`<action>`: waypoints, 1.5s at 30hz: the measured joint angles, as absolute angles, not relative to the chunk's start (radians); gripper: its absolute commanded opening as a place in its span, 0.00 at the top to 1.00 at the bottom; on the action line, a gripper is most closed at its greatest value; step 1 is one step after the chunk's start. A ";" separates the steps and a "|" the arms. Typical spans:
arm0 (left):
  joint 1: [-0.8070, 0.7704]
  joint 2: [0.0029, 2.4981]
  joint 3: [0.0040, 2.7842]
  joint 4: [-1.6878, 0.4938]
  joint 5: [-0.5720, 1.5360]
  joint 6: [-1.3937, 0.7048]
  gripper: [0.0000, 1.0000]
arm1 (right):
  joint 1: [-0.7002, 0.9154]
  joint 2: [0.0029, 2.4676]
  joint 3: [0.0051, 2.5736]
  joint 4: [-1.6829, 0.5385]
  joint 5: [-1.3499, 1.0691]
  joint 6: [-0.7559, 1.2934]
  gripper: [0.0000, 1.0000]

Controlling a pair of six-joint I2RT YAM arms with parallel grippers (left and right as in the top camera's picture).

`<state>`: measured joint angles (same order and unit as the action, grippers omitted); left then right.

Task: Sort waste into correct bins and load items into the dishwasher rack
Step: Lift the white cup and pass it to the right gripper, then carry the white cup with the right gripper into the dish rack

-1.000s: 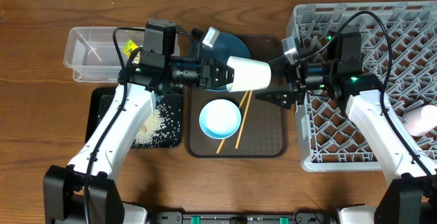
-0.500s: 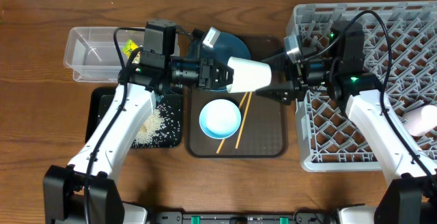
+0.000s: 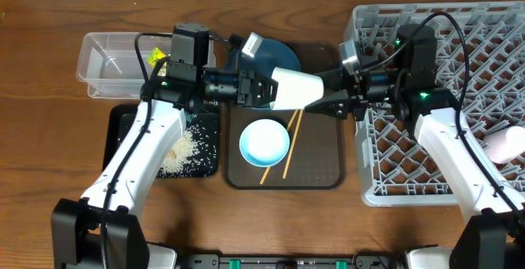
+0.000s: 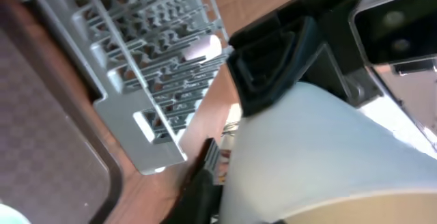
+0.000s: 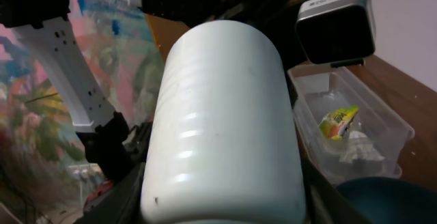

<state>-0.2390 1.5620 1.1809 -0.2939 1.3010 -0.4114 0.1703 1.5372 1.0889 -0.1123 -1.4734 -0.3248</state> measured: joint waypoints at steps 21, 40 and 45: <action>-0.168 1.426 1.191 -0.713 0.306 -0.239 0.53 | -0.030 1.504 1.234 -0.701 -0.540 -0.136 0.99; -0.168 1.387 1.191 -0.744 0.251 -0.228 0.53 | -0.525 1.513 1.465 -0.854 0.084 -0.023 0.99; -0.168 1.387 1.191 -0.745 0.249 -0.228 0.53 | -0.622 1.611 1.546 -0.921 0.101 0.039 0.99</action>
<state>-0.1684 1.3869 1.1908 -0.7452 0.2493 -0.2276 -0.6224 1.6108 1.5459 -0.9207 0.1009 0.0391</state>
